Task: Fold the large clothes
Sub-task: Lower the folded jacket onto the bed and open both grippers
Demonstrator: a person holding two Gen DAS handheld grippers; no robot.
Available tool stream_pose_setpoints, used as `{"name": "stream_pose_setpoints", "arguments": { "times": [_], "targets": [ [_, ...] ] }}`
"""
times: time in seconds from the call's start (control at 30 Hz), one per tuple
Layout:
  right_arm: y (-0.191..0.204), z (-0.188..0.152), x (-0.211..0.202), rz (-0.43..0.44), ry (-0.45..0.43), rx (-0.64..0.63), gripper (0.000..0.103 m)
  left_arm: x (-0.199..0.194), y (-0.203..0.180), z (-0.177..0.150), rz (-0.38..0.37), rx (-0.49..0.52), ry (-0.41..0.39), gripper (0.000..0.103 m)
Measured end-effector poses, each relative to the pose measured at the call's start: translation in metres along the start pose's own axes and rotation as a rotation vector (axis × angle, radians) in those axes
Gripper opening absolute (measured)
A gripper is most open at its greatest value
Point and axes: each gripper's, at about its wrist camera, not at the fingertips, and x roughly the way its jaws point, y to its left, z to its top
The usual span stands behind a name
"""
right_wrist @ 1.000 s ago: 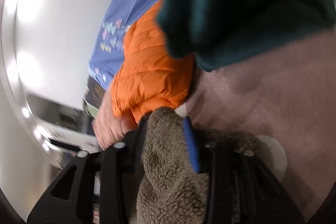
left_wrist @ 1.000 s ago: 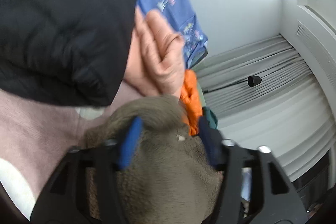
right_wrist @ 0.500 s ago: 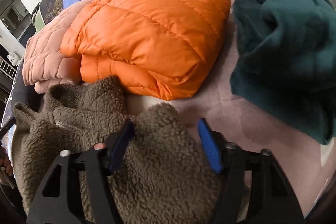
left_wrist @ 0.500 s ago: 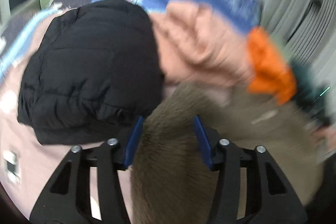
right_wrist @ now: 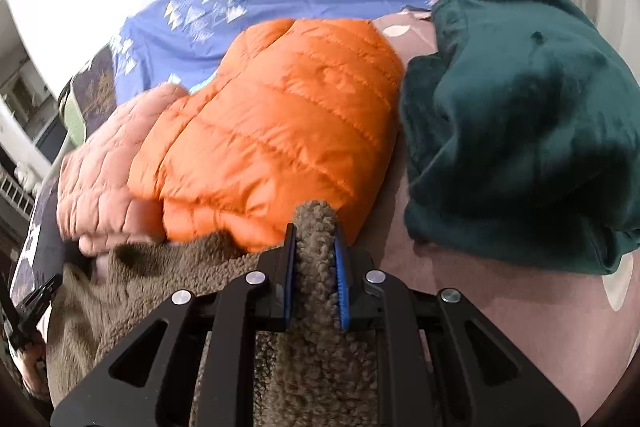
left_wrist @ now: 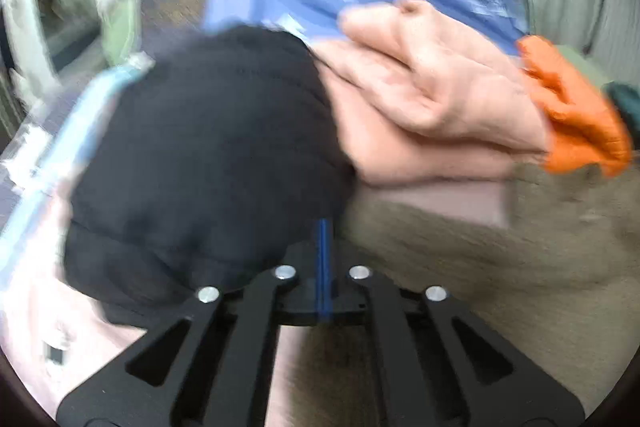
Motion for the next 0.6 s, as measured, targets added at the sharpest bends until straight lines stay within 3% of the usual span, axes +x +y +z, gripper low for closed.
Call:
{"name": "stream_pose_setpoints", "arguments": {
  "times": [0.03, 0.1, 0.2, 0.27, 0.37, 0.5, 0.6],
  "targets": [
    [-0.005, -0.001, 0.006, 0.003, 0.018, 0.02, 0.016, 0.002, -0.002, 0.003, 0.029, 0.015, -0.007, 0.0],
    [-0.006, -0.005, 0.02, -0.01, 0.054, 0.02, 0.016, 0.017, 0.009, 0.001, -0.026, -0.047, 0.062, 0.0],
    [-0.01, -0.01, 0.04, -0.002, 0.136, 0.027, 0.021, 0.012, 0.013, -0.004, -0.065, -0.05, 0.059, 0.0],
    [-0.017, -0.012, 0.037, 0.015, 0.137, 0.051, 0.028, 0.004, 0.017, -0.006, -0.095, -0.056, 0.063, 0.0],
    [-0.016, -0.015, 0.0, 0.004, 0.073, 0.045, 0.037, -0.025, 0.029, -0.011, -0.157, -0.082, 0.041, 0.007],
    [-0.002, -0.041, -0.075, 0.057, -0.029, -0.018, 0.041, -0.089, 0.051, -0.018, -0.228, -0.114, -0.061, 0.015],
    [0.003, -0.077, -0.125, 0.135, -0.076, -0.006, 0.058, -0.156, 0.072, -0.027, -0.357, -0.162, -0.172, 0.025]
  ]
}}
